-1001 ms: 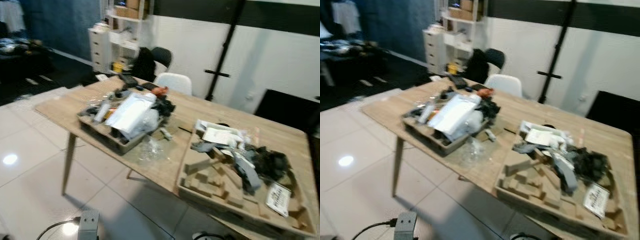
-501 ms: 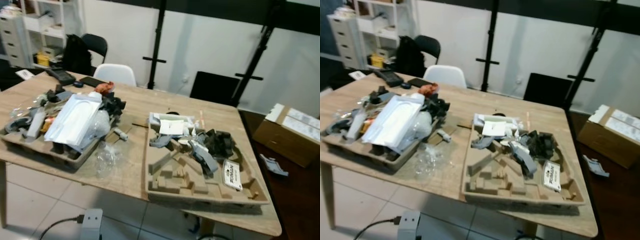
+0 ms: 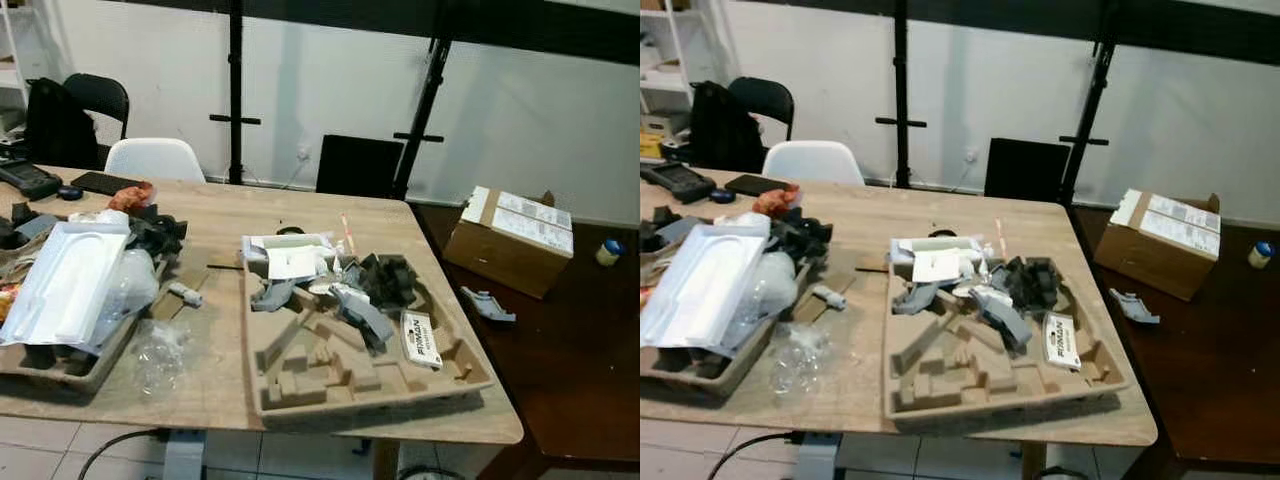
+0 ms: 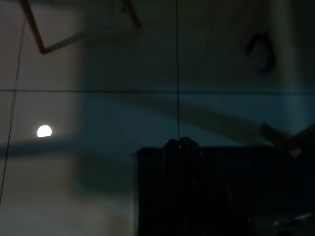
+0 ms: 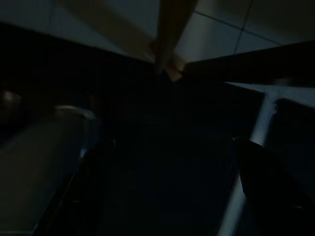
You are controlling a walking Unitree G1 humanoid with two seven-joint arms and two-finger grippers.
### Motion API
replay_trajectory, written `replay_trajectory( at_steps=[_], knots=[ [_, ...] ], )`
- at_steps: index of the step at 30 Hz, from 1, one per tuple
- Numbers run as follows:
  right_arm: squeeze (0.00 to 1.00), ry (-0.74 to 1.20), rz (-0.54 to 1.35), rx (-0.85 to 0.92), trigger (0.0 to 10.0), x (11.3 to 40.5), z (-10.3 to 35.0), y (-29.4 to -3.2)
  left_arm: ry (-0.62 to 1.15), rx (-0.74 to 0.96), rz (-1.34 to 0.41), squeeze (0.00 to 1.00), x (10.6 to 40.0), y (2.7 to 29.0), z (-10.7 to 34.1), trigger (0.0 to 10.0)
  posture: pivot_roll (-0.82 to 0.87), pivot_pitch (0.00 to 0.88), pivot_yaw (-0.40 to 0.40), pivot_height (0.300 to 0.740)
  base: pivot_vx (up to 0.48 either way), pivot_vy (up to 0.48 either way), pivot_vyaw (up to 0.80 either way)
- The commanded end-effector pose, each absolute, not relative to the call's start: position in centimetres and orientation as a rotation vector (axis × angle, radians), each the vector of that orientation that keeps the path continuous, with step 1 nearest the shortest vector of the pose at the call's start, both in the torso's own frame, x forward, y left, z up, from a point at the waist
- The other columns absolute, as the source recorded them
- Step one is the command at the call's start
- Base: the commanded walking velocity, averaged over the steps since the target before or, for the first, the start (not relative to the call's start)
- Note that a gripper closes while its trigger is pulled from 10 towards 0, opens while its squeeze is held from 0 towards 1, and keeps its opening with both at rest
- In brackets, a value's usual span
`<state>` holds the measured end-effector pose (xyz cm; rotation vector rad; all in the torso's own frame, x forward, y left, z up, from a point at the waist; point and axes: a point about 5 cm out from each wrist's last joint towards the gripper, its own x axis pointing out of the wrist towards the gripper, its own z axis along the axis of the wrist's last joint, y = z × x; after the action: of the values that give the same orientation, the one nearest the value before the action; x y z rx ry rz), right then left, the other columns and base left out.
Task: Picking trash to rubbish bin
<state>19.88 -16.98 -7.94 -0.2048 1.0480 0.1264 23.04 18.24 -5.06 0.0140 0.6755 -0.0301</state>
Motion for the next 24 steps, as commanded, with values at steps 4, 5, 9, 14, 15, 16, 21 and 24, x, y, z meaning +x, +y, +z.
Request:
replay_trajectory(
  at_steps=[4, 5, 9, 14, 15, 16, 21, 24],
  knots=[
    [0.0, 1.07, 0.101, -0.187, 10.0, 19.27, -8.22, -17.52, 0.677, 0.016, -0.046, 0.0, 23.13, 17.94, -5.05, 10.0, 0.05, 0.039, -0.054, 0.74, 0.0, 0.0, -0.8],
    [0.0, 1.07, 0.101, -0.187, 10.0, 19.27, -8.22, -17.52, 0.677, 0.016, -0.046, 0.0, 23.13, 17.94, -5.05, 10.0, 0.05, 0.039, -0.054, 0.74, 0.0, 0.0, -0.8],
    [0.0, 1.052, 0.087, -0.159, 10.0, 19.45, -8.12, -17.5, 0.667, 0.015, -0.043, 0.0, 23.34, 17.93, -4.89, 10.0, 0.05, 0.041, -0.055, 0.74, 0.0, 0.0, -0.69],
    [0.0, 1.041, 0.097, -0.163, 10.0, 19.66, -8.0, -17.46, 0.659, 0.034, -0.059, 0.0, 23.51, 17.74, -4.77, 10.0, 0.05, 0.043, -0.055, 0.74, 0.0, 0.0, 0.0],
    [0.0, 1.041, 0.096, -0.163, 10.0, 19.69, -7.99, -17.46, 0.659, 0.035, -0.06, 0.0, 23.51, 17.71, -4.77, 10.0, 0.05, 0.043, -0.055, 0.74, 0.0, 0.0, 0.0],
    [0.0, 1.041, 0.096, -0.163, 10.0, 19.69, -7.99, -17.46, 0.659, 0.035, -0.06, 0.0, 23.51, 17.71, -4.77, 10.0, 0.05, 0.043, -0.055, 0.74, 0.0, 0.0, 0.0],
    [0.0, 1.017, 0.098, -0.138, 10.0, 19.93, -7.86, -17.23, 0.655, 0.036, -0.059, 0.0, 23.49, 17.62, -4.77, 10.0, 0.05, 0.043, -0.058, 0.74, 0.0, 0.0, 0.0],
    [0.0, 1.011, 0.105, -0.133, 10.0, 20.02, -7.82, -17.1, 0.651, 0.05, -0.058, 0.0, 23.53, 17.67, -4.73, 10.0, 0.05, 0.042, -0.061, 0.74, 0.0, -0.25, 0.0]
  ],
)
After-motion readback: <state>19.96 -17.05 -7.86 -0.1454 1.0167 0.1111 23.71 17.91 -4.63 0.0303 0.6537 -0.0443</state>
